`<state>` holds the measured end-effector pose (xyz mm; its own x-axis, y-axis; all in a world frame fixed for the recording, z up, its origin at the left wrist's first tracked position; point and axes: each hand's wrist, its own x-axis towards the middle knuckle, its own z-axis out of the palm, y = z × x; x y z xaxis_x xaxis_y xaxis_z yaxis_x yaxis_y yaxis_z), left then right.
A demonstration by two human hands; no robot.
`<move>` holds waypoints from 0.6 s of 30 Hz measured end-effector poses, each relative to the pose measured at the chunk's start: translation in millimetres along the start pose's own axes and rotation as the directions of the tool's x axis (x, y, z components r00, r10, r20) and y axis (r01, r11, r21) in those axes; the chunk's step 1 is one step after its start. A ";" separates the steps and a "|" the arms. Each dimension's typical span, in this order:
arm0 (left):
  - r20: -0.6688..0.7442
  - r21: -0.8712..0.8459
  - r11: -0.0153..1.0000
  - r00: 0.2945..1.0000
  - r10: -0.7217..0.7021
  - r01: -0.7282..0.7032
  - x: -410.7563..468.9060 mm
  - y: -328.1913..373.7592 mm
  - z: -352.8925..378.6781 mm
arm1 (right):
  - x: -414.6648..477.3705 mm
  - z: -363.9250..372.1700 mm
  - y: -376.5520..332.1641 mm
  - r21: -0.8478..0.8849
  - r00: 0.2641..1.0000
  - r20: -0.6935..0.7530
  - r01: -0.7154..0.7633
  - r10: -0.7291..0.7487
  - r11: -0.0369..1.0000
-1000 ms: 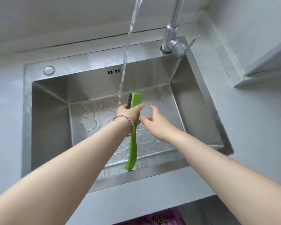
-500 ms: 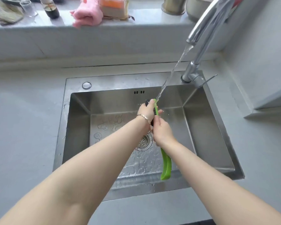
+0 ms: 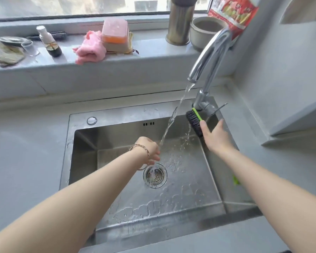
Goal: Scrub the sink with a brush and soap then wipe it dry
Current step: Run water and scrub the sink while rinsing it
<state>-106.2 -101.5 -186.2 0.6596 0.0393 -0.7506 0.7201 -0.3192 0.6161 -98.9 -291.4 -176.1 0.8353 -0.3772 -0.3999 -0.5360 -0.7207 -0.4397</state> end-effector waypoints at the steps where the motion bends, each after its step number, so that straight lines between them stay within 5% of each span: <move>1: 0.000 0.019 1.000 1.000 -0.009 0.009 -1.6 1.4 2.2 | 16.3 -8.5 -0.1 0.078 0.999 -0.031 -0.040 0.042 0.996; 4: 0.004 0.001 0.999 0.999 -0.043 0.043 0.1 0.6 2.3 | 49.7 -21.8 -2.2 0.248 0.992 -0.023 -0.116 0.125 0.962; 10: -0.082 -0.017 1.000 0.997 -0.012 0.011 17.8 4.5 -1.2 | 78.7 -19.6 -13.0 0.274 0.996 0.031 -0.090 0.085 0.957; 18: -0.166 -0.013 0.999 0.986 0.030 -0.033 40.3 11.8 -23.0 | 76.6 -16.7 -27.3 0.114 0.999 -0.039 0.016 -0.012 0.993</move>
<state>-66.2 -81.9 -203.7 0.7078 0.1859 -0.6815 0.7006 -0.3083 0.6435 -18.2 -310.4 -181.3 0.8458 -0.3914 -0.3626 -0.5328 -0.6557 -0.5349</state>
